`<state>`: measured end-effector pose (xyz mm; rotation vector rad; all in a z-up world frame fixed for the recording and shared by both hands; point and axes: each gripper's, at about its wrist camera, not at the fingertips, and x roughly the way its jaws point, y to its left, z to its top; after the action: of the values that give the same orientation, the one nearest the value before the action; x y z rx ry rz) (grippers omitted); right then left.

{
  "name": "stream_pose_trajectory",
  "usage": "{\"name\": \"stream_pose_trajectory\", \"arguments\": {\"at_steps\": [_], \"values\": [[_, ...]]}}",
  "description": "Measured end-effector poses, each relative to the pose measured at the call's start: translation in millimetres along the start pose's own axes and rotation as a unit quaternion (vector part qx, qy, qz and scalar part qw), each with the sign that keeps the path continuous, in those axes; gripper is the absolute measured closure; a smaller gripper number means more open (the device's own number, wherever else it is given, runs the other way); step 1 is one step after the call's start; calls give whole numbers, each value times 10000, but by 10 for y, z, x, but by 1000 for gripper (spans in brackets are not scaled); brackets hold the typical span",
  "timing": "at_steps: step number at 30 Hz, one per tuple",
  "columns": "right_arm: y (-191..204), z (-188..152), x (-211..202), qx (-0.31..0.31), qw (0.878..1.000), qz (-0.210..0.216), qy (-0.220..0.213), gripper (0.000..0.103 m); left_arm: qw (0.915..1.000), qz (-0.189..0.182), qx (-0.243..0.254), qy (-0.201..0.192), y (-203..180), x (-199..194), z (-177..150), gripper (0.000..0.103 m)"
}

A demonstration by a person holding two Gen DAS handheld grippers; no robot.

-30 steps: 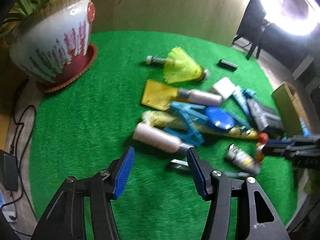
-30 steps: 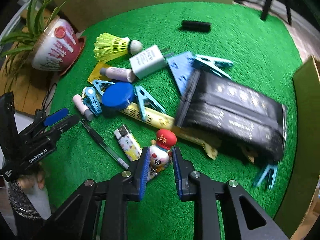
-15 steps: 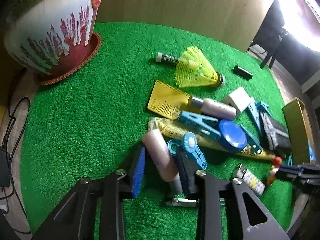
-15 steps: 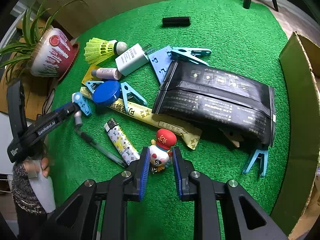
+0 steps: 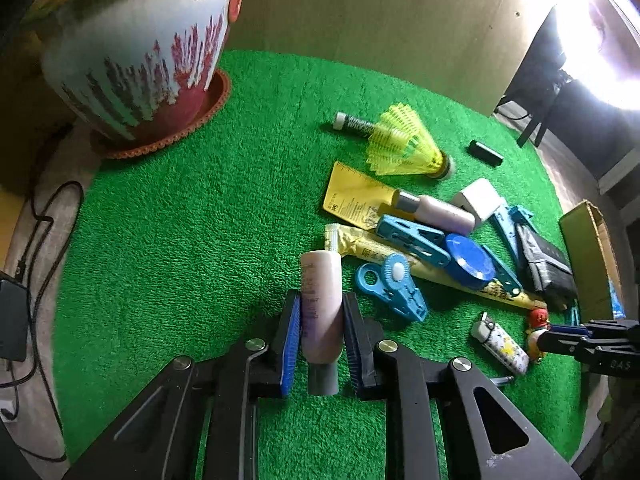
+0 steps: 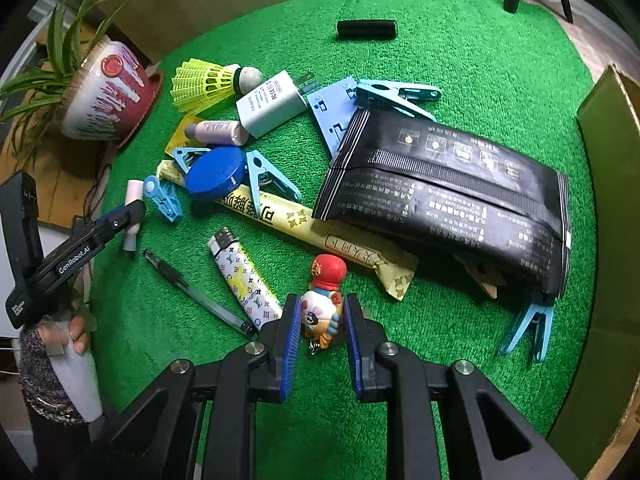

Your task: Organize objects

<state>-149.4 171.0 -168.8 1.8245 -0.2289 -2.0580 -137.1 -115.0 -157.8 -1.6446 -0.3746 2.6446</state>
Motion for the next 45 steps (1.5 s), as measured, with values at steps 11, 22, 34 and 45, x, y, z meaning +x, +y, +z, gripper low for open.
{"name": "stream_pose_trajectory", "arguments": {"at_steps": [11, 22, 34, 45], "values": [[-296, -270, -537, 296, 9980, 295, -483, 84, 9964, -472, 623, -333, -681, -385, 71, 81], [-896, -671, -1257, 937, 9882, 96, -1207, 84, 9735, -1445, 1750, -279, -2261, -439, 36, 81], [-1867, -1103, -1673, 1836, 9695, -186, -1614, 84, 9390, -2129, 2701, 18, -3833, -254, -272, 81], [-2175, -1201, -1708, 2007, 9656, -220, -1636, 84, 9313, -2112, 2954, 289, -4327, 17, -515, 81]]}}
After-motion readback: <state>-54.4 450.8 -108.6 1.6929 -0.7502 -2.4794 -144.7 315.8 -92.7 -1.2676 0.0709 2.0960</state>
